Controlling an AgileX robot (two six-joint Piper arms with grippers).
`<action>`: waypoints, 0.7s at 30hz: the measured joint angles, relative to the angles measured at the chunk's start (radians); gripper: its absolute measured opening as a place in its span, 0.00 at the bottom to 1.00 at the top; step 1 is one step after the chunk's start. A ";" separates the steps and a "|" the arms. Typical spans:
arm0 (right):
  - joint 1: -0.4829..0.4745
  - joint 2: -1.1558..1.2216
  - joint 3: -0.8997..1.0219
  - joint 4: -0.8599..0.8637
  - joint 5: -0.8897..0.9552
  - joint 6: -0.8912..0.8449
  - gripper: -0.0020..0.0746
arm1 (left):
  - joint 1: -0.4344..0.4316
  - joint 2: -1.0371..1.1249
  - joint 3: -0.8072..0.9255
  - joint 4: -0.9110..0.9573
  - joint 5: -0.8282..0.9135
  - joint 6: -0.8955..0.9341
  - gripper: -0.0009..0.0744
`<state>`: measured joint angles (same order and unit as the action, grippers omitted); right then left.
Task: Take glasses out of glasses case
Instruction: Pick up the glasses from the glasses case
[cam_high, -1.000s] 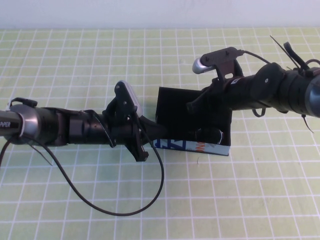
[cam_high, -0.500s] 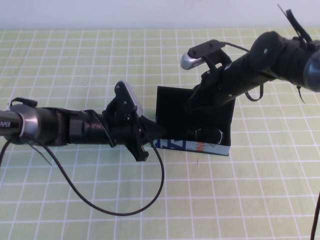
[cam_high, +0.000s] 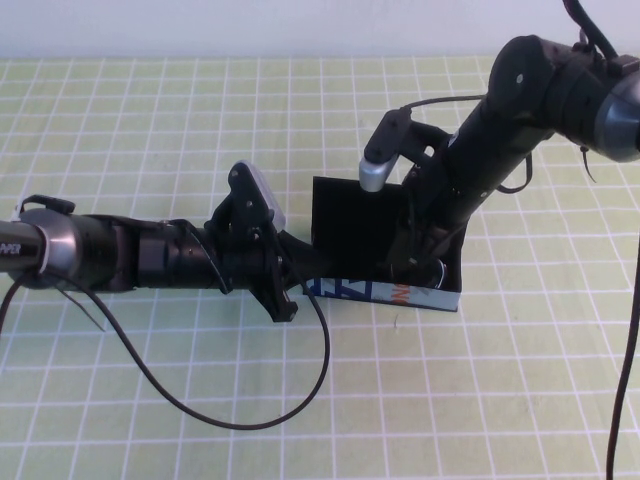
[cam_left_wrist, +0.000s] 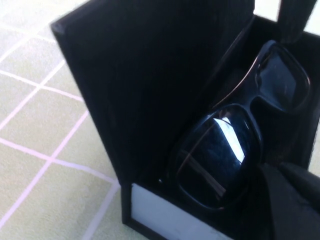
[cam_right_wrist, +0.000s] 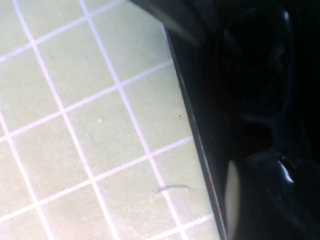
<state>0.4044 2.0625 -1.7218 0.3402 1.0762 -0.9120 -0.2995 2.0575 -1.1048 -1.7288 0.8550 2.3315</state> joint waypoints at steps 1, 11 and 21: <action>0.000 0.008 -0.002 -0.002 0.000 -0.003 0.28 | 0.000 0.000 0.000 0.000 0.000 -0.002 0.01; 0.000 0.039 -0.004 -0.013 -0.041 -0.008 0.38 | 0.000 0.000 -0.005 0.012 0.016 -0.004 0.01; 0.016 0.039 -0.004 -0.030 -0.068 -0.060 0.40 | 0.000 0.000 -0.018 0.019 0.005 -0.047 0.01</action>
<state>0.4205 2.1010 -1.7254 0.3102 1.0084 -0.9724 -0.2995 2.0575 -1.1230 -1.7094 0.8601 2.2849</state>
